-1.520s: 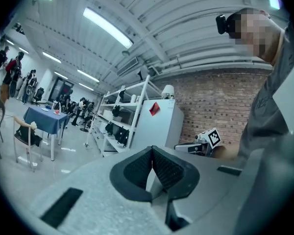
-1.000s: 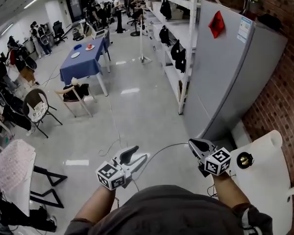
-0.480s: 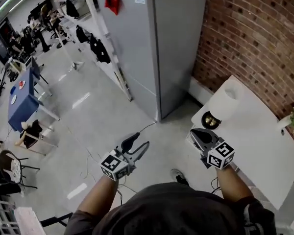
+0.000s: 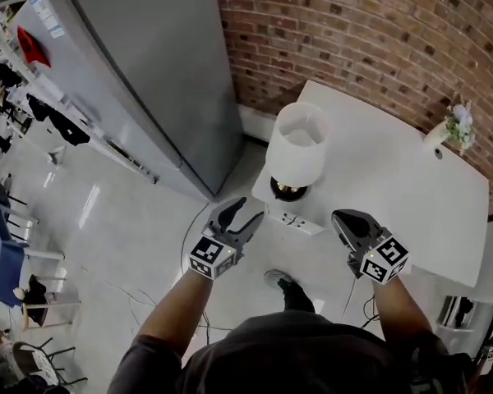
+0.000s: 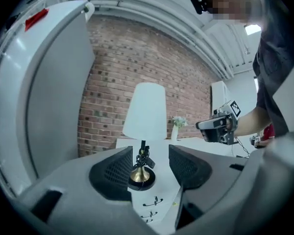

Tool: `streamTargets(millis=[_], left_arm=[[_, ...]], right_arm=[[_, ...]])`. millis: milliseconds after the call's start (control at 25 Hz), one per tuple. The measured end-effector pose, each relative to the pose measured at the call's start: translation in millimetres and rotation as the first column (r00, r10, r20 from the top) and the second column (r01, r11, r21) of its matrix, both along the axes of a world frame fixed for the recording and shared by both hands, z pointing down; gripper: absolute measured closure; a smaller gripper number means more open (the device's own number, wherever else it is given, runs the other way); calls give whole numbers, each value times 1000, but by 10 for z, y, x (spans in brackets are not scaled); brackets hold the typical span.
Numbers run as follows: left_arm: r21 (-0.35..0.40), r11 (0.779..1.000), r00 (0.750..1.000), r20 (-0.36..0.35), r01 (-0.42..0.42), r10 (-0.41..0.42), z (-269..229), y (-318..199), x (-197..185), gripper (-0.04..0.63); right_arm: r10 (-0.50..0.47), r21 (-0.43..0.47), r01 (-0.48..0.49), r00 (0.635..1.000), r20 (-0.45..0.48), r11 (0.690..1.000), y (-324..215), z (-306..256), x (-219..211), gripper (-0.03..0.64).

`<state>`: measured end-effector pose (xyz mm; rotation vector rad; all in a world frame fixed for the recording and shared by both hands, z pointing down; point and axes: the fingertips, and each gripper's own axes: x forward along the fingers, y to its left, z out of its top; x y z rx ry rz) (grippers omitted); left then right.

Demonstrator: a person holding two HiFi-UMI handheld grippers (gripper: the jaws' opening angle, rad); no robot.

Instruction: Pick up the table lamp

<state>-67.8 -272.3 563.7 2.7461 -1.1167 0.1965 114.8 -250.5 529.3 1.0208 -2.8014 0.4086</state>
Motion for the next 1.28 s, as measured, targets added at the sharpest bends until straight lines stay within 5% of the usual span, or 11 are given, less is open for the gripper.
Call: streamTargets(millis=[160, 440, 720, 1000, 1120, 1280], left_arm=[[-13, 999, 999, -2, -32, 32, 396, -461, 440, 380], [8, 997, 992, 98, -74, 73, 1060, -1044, 967, 339], [45, 994, 991, 97, -97, 92, 1239, -1512, 1349, 299], [47, 978, 974, 118, -201, 195, 1289, -1690, 1710, 293], [77, 968, 958, 184, -238, 221, 1297, -1683, 1820, 438], [101, 961, 945, 233, -257, 228, 1294, -1688, 1839, 489]], right_arm=[[94, 10, -94, 995, -12, 996, -160, 140, 501, 623], [208, -7, -208, 978, -22, 978, -369, 396, 1107, 623], [280, -42, -281, 960, -27, 959, -378, 583, 1478, 623], [317, -75, -319, 948, -43, 945, -355, 757, 1673, 623], [326, -89, -328, 945, -41, 940, -346, 822, 1720, 623], [326, -96, -328, 945, -37, 940, -350, 871, 1720, 623]])
